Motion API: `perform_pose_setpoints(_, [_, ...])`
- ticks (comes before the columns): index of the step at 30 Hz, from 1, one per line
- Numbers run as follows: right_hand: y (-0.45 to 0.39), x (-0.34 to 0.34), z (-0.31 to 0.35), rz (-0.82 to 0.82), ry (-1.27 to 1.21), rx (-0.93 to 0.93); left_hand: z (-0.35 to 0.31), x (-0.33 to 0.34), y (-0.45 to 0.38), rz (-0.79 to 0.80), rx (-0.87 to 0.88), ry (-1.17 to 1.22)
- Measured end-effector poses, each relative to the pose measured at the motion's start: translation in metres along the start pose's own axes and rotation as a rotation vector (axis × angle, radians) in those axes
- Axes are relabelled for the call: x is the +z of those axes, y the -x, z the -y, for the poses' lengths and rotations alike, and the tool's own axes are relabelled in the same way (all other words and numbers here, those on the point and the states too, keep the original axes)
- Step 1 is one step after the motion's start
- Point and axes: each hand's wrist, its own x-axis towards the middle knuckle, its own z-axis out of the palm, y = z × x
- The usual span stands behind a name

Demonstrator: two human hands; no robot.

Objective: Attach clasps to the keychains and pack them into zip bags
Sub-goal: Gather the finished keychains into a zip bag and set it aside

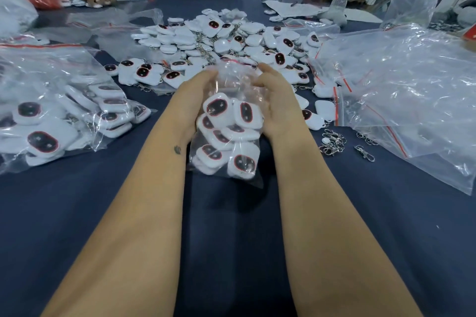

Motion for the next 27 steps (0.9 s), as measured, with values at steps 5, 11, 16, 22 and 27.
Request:
perform_pose_setpoints(5, [-0.002,-0.001,-0.011,-0.025,0.021,0.037,0.003,-0.003,-0.006,-0.033,-0.091,0.306])
perform_pose_setpoints(11, [-0.008,-0.003,-0.012,-0.013,0.163,0.016,0.005,-0.004,-0.007,0.04,-0.145,0.549])
perform_pose_setpoints(16, [-0.009,-0.002,-0.014,-0.047,0.194,-0.013,0.002,-0.003,0.0,0.025,-0.108,0.439])
perform_pose_setpoints(22, [-0.011,-0.004,-0.017,-0.111,0.211,-0.089,0.002,-0.001,-0.005,-0.217,0.059,0.138])
perform_pose_setpoints(27, [-0.009,-0.005,-0.013,-0.081,0.077,-0.057,0.001,-0.002,-0.005,-0.28,0.004,0.227])
